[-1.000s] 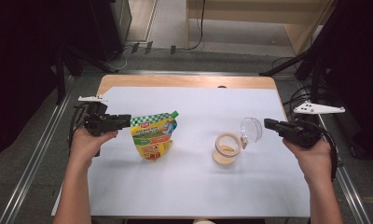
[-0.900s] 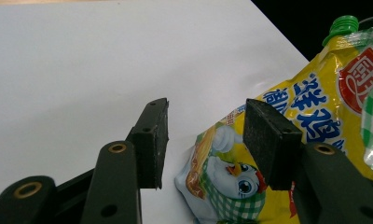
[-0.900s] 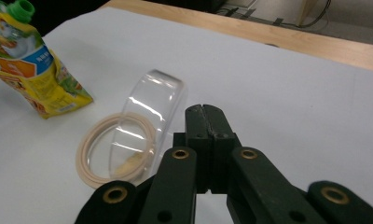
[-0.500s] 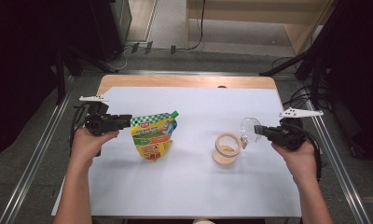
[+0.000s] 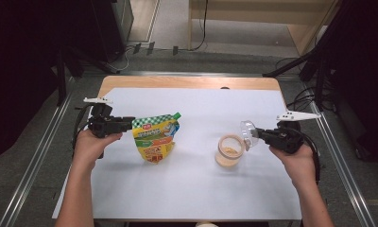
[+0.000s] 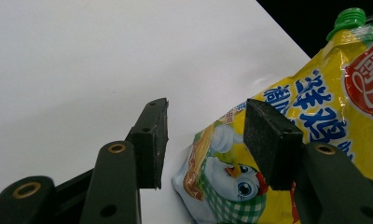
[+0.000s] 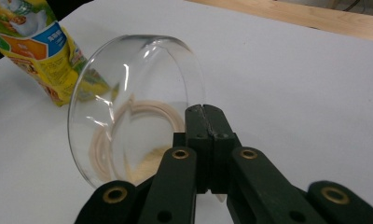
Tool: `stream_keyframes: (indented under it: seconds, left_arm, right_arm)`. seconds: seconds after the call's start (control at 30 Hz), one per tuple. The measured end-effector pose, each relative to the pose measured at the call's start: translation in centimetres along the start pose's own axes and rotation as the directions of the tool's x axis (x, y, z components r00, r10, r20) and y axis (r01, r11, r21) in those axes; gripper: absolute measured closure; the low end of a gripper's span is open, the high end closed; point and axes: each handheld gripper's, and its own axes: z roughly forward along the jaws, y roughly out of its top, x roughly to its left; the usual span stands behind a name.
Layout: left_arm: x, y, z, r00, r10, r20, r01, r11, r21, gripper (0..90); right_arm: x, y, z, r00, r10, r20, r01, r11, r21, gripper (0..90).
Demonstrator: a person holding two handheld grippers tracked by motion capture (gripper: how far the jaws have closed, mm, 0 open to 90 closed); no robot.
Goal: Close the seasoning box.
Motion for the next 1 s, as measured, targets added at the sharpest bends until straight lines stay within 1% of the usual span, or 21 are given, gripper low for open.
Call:
stream_keyframes:
  seconds: [0.07,0.2,0.3,0.4,0.53,0.57,0.63,0.8,0.93,1.0]
  left_arm:
    - [0.0,0.0,0.0,1.0000,0.000,0.000,0.000,1.0000,-0.001,50.9]
    - [0.0,0.0,-0.1,1.0000,0.000,-0.001,0.000,1.0000,-0.004,50.8]
    - [0.0,-0.1,-0.1,1.0000,-0.002,-0.002,0.002,1.0000,-0.004,50.7]
    - [0.0,-0.1,-0.1,1.0000,-0.003,-0.001,0.003,1.0000,-0.003,50.5]
    - [0.1,-0.1,-0.1,1.0000,-0.001,-0.005,0.001,1.0000,-0.004,50.3]
    - [0.1,-0.1,-0.1,1.0000,-0.001,-0.006,0.001,1.0000,-0.005,50.2]
    - [0.1,-0.1,-0.1,1.0000,-0.002,-0.007,0.002,1.0000,-0.006,50.0]
    - [0.1,-0.1,-0.1,1.0000,-0.003,-0.008,0.003,1.0000,-0.005,49.5]
    - [0.1,-0.1,-0.1,0.9999,-0.006,-0.009,0.006,1.0000,-0.008,49.0]
    - [0.1,-0.1,-0.1,0.9999,-0.006,-0.010,0.006,0.9999,-0.008,48.7]
  right_arm:
    - [0.3,0.0,0.2,0.9998,-0.020,-0.005,0.020,1.000,0.006,90.0]
    - [0.9,0.1,0.5,0.9990,-0.042,-0.015,0.042,0.999,0.011,90.0]
    - [1.1,0.1,0.7,0.9986,-0.050,-0.019,0.050,0.999,0.015,90.0]
    - [1.0,0.1,0.9,0.9984,-0.052,-0.019,0.053,0.998,0.017,87.8]
    - [0.7,-0.1,0.8,0.9986,-0.052,-0.007,0.052,0.999,0.012,82.6]
    - [0.5,-0.1,0.7,0.9990,-0.044,-0.006,0.044,0.999,0.012,80.2]
    - [0.2,-0.3,0.7,0.9990,-0.044,0.004,0.044,0.999,0.012,75.5]
    - [-0.8,-0.8,0.8,0.9994,-0.018,0.028,0.017,0.999,0.027,69.3]
    - [-1.5,-1.1,0.7,0.9992,-0.002,0.040,0.001,1.000,0.017,64.7]
    - [-1.8,-1.3,0.7,0.9989,0.003,0.047,-0.004,1.000,0.013,60.9]
